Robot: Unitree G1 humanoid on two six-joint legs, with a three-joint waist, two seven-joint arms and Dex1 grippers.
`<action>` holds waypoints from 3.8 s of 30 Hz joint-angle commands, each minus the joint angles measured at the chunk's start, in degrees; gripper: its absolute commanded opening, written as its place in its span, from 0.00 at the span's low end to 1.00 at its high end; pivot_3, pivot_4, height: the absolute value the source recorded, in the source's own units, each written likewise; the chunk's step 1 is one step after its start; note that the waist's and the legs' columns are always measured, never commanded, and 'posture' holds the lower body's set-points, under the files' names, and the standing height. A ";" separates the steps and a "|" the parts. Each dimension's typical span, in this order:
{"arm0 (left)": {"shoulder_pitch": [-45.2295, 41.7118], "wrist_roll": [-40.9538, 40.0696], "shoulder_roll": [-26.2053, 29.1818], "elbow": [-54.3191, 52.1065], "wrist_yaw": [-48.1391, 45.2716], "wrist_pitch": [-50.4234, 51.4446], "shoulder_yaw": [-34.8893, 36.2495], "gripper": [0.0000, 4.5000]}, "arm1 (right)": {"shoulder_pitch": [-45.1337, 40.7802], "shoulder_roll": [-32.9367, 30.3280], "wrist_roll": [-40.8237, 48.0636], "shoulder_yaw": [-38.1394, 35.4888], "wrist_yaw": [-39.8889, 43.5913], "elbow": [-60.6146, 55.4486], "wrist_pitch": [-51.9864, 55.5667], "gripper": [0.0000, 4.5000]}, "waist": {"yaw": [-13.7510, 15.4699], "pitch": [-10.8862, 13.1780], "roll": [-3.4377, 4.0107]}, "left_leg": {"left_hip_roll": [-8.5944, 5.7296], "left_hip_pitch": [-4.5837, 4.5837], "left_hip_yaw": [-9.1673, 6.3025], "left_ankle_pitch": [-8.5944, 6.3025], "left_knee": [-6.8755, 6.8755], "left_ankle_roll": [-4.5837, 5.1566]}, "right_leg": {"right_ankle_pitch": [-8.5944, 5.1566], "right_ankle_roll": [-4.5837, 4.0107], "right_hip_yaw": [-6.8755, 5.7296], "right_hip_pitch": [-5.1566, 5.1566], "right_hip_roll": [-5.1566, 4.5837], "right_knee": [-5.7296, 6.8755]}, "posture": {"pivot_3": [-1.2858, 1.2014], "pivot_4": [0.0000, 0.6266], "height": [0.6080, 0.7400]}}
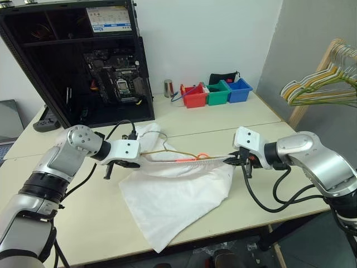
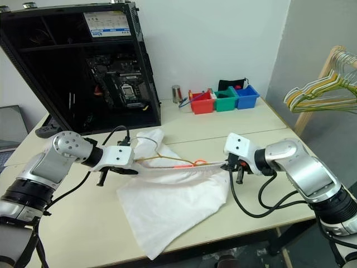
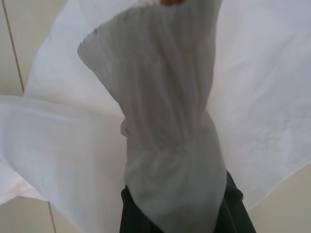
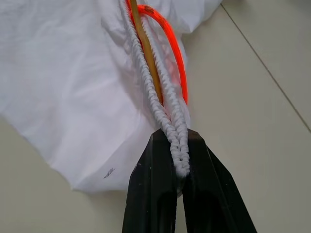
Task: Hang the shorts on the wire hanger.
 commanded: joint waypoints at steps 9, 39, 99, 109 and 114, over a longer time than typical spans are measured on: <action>-5.03 3.35 -8.07 -1.34 3.78 2.60 -0.66 0.00 | -6.45 5.17 -5.74 3.68 -1.90 2.44 -0.55 0.00 | -0.15 0.00 0.00 | -0.02 -0.02 -0.01 0.01 0.03 -0.02 | 0.01 -0.01 0.02 -0.01 0.00 0.01 | 0.44 0.00 1.00; -7.40 3.99 -10.10 2.82 6.56 -1.46 -0.23 0.00 | -2.87 -0.40 -8.84 4.47 7.04 5.70 -2.09 0.66 | -1.68 0.00 0.00 | 0.00 -0.02 0.00 0.02 0.01 -0.03 | 0.00 0.00 0.02 -0.01 -0.03 -0.02 | 0.43 0.00 1.00; -4.53 -24.63 -14.20 -14.83 5.14 20.25 15.88 1.00 | 18.25 1.23 -15.05 -12.88 4.78 -4.98 8.10 0.00 | -0.95 -0.02 -0.02 | -0.07 -0.11 -0.08 0.07 0.14 -0.12 | -0.01 0.02 0.14 0.02 -0.08 -0.03 | 0.44 0.00 1.00; -1.88 -26.31 -31.23 -20.82 18.04 21.48 11.96 1.00 | 29.74 16.10 -15.10 -38.66 -11.32 -21.79 44.25 0.00 | -1.42 -0.24 0.05 | 0.04 -0.03 -0.04 0.02 0.23 -0.04 | -0.02 0.04 0.14 0.14 -0.04 0.01 | 0.38 0.00 1.00; -4.48 -22.72 -39.36 -15.12 24.67 17.17 9.45 1.00 | 24.74 23.90 -22.63 -46.56 -26.54 -17.88 44.25 0.00 | -2.16 -0.61 0.52 | -0.09 -0.03 0.09 0.04 0.39 -0.10 | 0.00 0.03 0.17 0.27 -0.12 -0.05 | 0.37 0.00 1.00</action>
